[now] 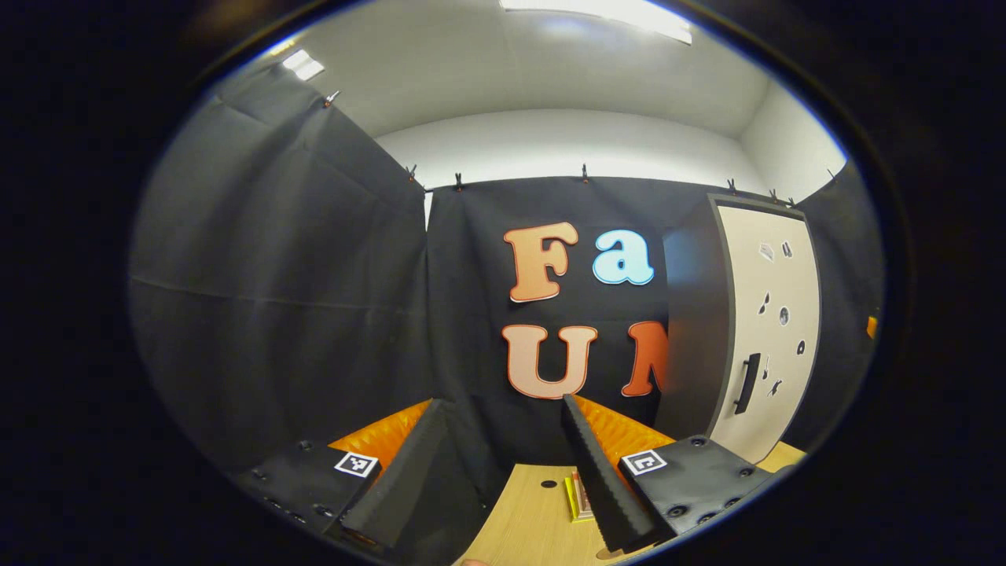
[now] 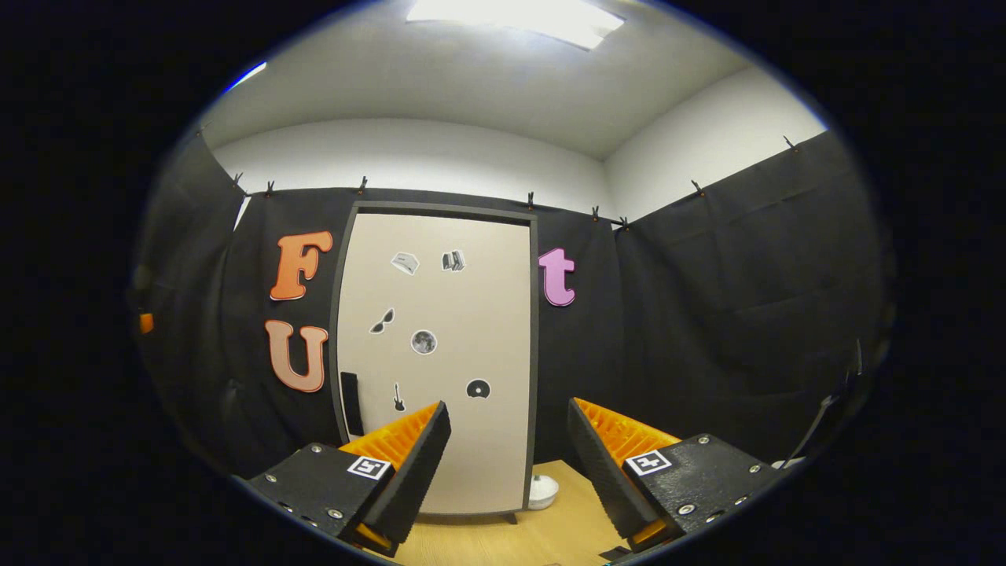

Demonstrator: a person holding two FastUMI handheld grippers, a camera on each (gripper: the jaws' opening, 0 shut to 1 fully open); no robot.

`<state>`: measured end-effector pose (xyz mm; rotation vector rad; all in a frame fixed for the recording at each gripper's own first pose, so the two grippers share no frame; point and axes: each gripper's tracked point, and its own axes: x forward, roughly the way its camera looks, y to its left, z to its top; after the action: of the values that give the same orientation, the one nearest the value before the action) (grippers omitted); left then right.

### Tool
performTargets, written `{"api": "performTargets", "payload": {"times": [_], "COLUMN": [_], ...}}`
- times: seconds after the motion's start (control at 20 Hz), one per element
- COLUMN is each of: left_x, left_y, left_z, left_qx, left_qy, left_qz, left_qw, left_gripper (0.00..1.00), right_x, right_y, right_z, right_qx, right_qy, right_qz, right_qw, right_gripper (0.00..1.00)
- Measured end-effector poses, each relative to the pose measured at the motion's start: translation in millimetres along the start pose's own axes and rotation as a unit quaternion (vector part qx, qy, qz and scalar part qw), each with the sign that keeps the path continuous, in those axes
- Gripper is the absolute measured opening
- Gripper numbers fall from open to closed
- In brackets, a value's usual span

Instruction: Open the cabinet door with the right hand, grasp the bottle in the cabinet with the left hand and place it on the coaster, then close the cabinet door with the right hand.

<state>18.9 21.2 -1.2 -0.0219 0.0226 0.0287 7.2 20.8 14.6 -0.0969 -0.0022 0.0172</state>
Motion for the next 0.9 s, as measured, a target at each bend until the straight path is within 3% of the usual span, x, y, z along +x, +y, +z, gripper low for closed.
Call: {"api": "performTargets", "payload": {"times": [0.25,0.35,0.9], "left_x": [-3.1,-3.7,-14.9], "left_y": [-2.6,1.0,34.7], "left_z": [10.1,12.9,4.6], "left_qx": [0.002,0.010,0.029], "left_qy": [-0.007,-0.010,-0.002], "left_qz": [0.014,0.021,0.047], "left_qw": [1.000,1.000,0.998], "left_gripper": [1.00,0.97,0.96], "right_x": [19.5,26.0,68.0], "right_y": [8.1,17.1,125.9], "right_z": [1.1,-2.3,-37.6], "right_qx": [0.000,0.007,0.027], "right_qy": [0.007,0.010,0.046], "right_qz": [0.019,0.026,0.102], "right_qw": [1.000,1.000,0.993], "right_gripper": [0.93,0.93,0.93]}}
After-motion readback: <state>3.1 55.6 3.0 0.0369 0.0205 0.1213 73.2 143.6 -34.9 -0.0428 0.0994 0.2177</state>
